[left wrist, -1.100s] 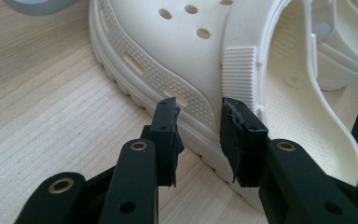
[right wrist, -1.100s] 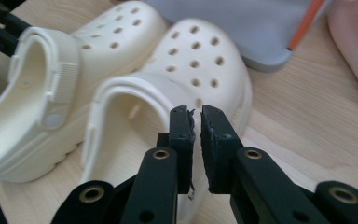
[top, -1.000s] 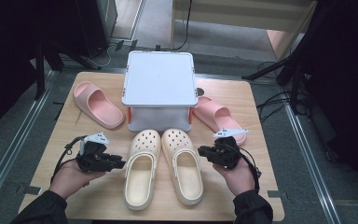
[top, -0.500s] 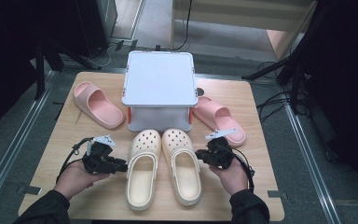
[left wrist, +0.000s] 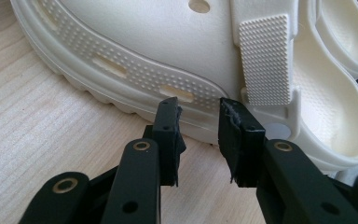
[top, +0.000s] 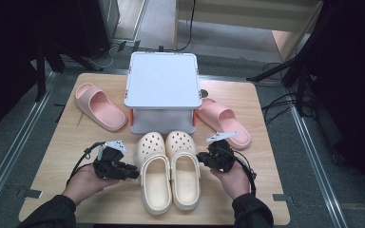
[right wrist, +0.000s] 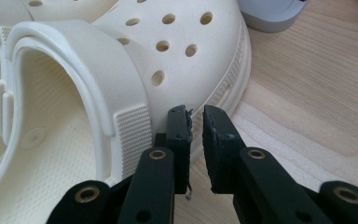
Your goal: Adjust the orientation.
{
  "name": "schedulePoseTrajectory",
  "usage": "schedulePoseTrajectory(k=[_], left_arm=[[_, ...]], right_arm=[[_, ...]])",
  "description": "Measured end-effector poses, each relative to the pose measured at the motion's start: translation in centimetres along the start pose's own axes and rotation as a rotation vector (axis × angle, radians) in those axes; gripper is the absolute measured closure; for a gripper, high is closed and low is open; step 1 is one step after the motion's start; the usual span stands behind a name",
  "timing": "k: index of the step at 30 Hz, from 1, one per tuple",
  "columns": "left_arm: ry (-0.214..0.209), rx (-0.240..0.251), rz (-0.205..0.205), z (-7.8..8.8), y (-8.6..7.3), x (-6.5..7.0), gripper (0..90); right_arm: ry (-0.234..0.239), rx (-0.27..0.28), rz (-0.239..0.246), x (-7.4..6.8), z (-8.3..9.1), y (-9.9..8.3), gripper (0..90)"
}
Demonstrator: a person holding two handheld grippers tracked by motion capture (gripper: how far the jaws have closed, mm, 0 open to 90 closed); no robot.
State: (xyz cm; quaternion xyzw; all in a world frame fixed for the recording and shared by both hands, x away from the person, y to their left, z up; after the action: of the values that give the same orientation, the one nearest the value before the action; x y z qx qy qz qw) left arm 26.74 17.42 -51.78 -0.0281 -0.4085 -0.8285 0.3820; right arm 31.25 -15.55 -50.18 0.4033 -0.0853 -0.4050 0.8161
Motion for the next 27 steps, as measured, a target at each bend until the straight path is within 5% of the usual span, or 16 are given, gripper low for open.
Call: schedulePoseTrajectory(k=[5,11,18,27], left_arm=[[0.054,0.026,0.029,1.3,0.6,-0.4,68.0],[0.048,0.104,0.048,3.0,2.1,-0.9,72.7],[0.033,0.14,0.026,3.5,3.8,-1.4,75.6],[0.037,0.154,0.0,3.8,5.7,-2.2,76.3]], right_arm=[[0.0,0.036,-0.017,0.3,0.8,0.4,77.6],[0.001,0.095,-0.043,-0.4,2.8,0.8,71.1],[0.023,0.143,-0.059,-2.2,4.6,0.8,61.8],[0.078,0.166,-0.06,-4.5,4.7,0.5,52.8]])
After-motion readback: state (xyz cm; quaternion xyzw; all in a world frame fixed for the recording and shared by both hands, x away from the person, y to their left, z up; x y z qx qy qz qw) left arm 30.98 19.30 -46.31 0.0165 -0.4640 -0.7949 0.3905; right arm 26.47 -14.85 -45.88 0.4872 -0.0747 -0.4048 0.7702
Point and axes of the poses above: each handheld gripper's, and its own axes: z roughly backward along the jaws, y roughly out of its top, x roughly to its right, the point moved 2 cm from there along -z, roughly forward along the jaws, and after that the axes turned 10 degrees about x, right-handed, at the moved point
